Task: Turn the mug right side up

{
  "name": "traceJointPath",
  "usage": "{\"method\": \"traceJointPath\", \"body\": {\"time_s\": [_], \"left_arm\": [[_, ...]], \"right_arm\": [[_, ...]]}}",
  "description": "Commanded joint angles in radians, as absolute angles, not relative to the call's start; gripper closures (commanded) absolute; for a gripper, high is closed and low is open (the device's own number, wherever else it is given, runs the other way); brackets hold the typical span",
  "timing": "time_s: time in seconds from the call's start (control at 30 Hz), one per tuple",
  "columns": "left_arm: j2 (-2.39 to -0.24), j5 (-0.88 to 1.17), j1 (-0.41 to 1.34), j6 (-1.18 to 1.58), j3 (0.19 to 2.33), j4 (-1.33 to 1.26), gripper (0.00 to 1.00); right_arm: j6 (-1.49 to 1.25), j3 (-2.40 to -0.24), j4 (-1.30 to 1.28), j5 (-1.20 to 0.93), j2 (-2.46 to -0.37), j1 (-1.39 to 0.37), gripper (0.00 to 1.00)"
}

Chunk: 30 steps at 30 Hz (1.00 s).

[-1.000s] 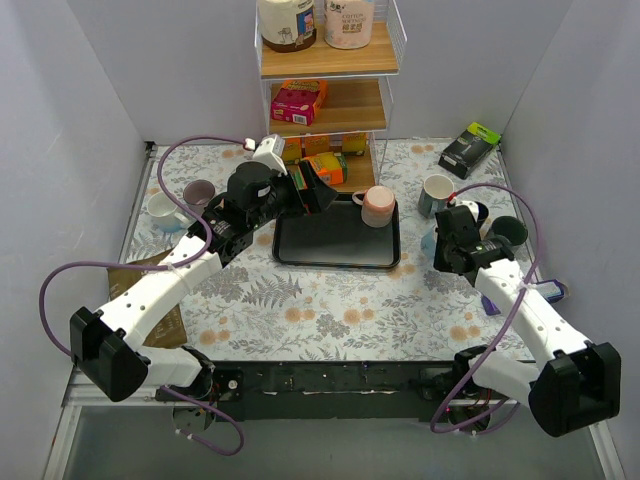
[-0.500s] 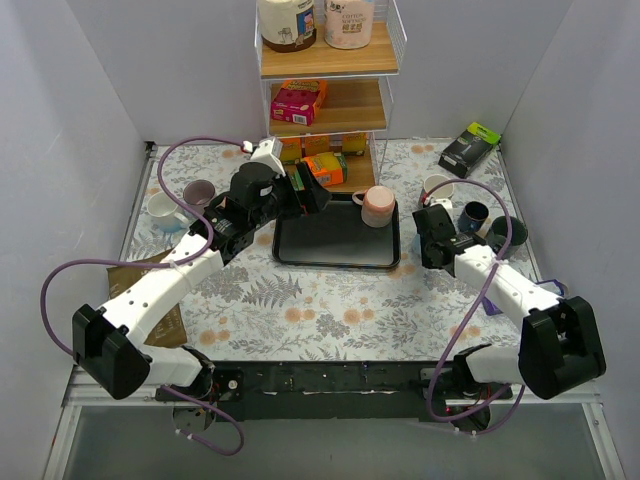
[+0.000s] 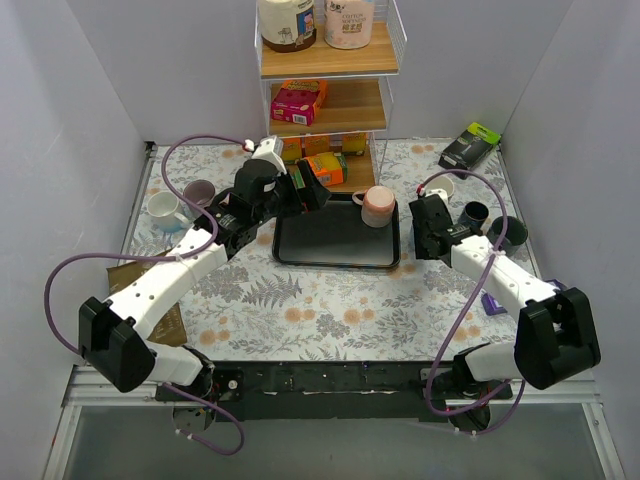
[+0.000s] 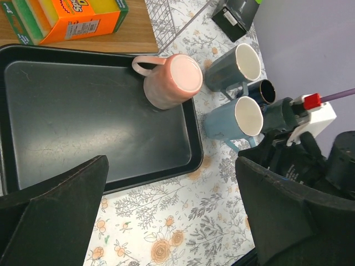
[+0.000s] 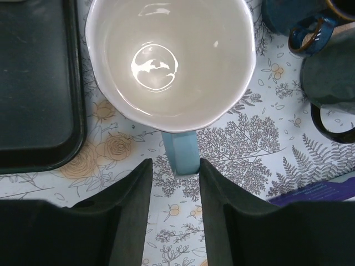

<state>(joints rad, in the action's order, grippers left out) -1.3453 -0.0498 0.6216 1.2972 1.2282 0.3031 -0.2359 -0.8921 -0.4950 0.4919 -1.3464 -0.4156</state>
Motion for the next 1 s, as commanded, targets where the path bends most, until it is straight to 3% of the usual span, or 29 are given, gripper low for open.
{"method": "traceJointPath", "body": {"time_s": [0.0, 0.17, 0.4, 0.63, 0.97], "left_arm": [[-1.342, -0.064, 0.612, 1.289, 1.267, 0.318, 0.02], [-1.358, -0.041, 0.607, 1.298, 1.273, 0.311, 0.02], [-1.463, -0.002, 0.598, 1.296, 1.331, 0.299, 0.02], [-1.694, 0.058, 0.578, 1.365, 1.491, 0.307, 0.02], [-2.003, -0.060, 0.575, 1.713, 1.742, 0.400, 0.02]], "right_arm": [[-0.230, -0.963, -0.506, 0.448, -1.308, -0.422, 0.53], [-0.227, -1.052, -0.606, 0.397, -1.302, -0.422, 0.49], [-0.290, -1.198, -0.719, 0.391, -1.227, -0.414, 0.33], [-0.390, -1.315, -0.845, 0.377, -1.206, -0.387, 0.32], [-0.434, -1.264, -0.881, 0.351, -1.134, -0.368, 0.33]]}}
